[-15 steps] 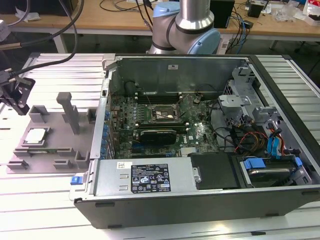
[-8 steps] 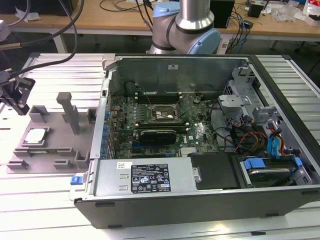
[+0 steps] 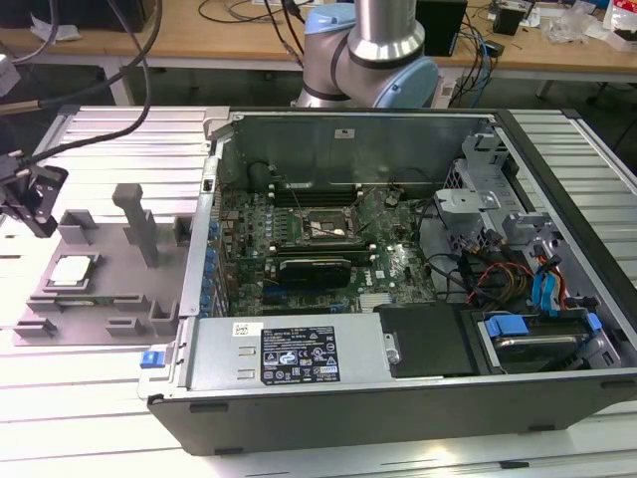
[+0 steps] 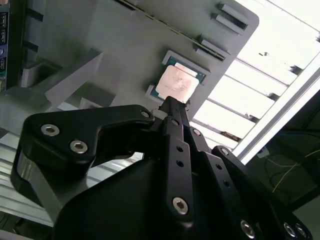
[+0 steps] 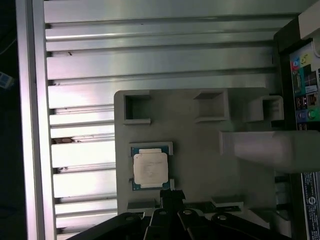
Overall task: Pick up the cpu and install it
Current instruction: 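Pick up the cpu and move it towards the insertion slot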
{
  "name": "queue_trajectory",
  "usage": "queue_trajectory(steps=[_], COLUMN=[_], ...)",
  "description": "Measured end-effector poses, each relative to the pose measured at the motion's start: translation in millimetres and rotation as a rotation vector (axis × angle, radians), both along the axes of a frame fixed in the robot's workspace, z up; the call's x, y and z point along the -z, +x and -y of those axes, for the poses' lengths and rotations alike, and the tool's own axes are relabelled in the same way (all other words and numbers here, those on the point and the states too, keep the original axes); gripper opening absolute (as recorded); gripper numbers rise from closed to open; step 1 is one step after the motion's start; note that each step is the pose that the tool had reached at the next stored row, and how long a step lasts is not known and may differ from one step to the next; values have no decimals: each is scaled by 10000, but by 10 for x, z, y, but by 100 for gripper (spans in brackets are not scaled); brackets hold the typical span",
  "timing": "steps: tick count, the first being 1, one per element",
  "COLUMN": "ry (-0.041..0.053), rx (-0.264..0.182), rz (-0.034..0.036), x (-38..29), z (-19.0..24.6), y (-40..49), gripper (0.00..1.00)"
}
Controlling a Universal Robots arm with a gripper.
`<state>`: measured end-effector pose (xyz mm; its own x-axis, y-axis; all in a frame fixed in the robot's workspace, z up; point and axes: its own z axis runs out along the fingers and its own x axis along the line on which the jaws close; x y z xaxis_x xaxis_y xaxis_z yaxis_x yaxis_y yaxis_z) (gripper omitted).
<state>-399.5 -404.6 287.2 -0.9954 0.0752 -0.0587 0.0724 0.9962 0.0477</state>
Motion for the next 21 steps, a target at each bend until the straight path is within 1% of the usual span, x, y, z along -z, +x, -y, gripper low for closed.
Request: queue_trajectory(steps=[1, 2, 5, 9, 13, 15, 18, 21], ry=[0, 0, 0, 0, 2, 7, 7, 7], rx=[2, 1, 2, 1, 1, 1, 2, 0], rz=[-13, -32, -130, -220, -241, -243, -246, -244], x=[42, 66, 160, 313, 372, 424, 485, 504], z=[-5, -5, -6, -6, -21, -39, -41, -40], y=[0, -1, -1, -1, 0, -1, -13, -28], gripper=[11, 11, 11, 11, 11, 11, 11, 11])
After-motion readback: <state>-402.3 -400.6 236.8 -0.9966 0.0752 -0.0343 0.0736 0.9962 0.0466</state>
